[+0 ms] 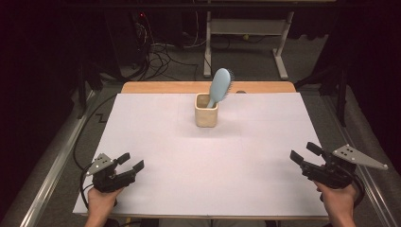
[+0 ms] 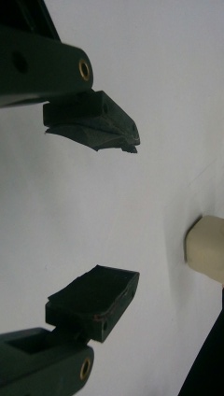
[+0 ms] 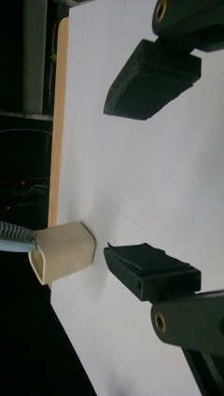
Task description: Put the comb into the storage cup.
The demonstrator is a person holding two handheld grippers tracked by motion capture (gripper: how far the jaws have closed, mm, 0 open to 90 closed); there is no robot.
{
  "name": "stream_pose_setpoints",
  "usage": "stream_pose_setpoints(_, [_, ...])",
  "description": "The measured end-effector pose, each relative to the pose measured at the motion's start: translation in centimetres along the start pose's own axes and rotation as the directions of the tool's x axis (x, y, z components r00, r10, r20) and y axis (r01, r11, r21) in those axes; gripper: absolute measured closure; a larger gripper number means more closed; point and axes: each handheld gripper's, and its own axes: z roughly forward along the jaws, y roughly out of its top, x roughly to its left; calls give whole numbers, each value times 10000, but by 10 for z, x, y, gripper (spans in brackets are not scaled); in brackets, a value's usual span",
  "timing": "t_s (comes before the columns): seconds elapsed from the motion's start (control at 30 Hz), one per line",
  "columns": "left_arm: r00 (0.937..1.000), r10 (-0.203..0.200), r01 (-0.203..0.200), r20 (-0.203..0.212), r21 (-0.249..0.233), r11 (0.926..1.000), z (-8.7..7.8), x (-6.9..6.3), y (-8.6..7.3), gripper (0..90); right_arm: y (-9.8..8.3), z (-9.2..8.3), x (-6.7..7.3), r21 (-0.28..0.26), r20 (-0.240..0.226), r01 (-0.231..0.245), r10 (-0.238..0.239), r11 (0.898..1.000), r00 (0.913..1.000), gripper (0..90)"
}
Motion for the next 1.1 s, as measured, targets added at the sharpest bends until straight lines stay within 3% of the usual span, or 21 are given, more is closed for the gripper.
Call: stream_pose_setpoints(1.1, [9998,129,-128,-124,106,9999,1,-2,-1,310,-31,-1,0,331,50,-205,204,9992,9998,276])
